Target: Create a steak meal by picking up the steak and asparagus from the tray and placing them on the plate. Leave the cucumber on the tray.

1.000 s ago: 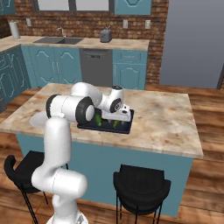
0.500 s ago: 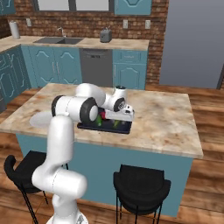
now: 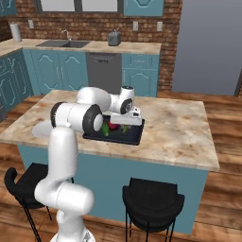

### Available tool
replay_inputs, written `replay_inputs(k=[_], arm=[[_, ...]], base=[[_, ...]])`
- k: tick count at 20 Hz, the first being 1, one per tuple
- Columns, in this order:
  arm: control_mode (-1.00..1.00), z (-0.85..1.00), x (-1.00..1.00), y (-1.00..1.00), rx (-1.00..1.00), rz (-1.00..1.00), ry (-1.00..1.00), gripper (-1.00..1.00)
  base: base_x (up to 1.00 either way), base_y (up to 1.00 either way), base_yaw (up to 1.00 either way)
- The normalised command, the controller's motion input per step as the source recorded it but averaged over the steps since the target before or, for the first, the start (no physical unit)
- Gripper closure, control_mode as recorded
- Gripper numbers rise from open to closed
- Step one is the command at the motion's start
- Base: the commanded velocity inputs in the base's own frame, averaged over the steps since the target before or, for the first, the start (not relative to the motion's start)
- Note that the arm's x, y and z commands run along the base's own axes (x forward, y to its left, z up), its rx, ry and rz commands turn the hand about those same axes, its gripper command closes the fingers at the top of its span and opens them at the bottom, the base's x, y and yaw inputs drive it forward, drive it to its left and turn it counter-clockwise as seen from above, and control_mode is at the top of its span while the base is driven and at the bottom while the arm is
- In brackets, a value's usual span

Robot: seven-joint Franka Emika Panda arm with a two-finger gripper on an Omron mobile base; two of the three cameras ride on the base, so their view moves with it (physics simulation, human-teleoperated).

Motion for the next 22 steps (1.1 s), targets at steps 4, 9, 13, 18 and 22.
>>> replay_inputs(k=[4,9,13,18,22], arm=[[-1.00,0.93,-0.47,0.41,-0.01,0.15,-0.07,1.00],[-1.00,0.79,-0.61,0.43,0.00,0.10,-0.03,1.00],[-1.00,0.19,-0.63,0.86,0.00,0.11,0.00,1.00],[-1.00,0.07,-0.58,0.98,0.02,0.11,0.00,1.00],[-1.00,0.00,-0.45,1.00,0.00,0.09,0.00,1.00]], base=[[0.00,0.00,0.00],[0.00,0.00,0.00],[0.00,0.00,0.00],[0.00,0.00,0.00],[0.00,0.00,0.00]])
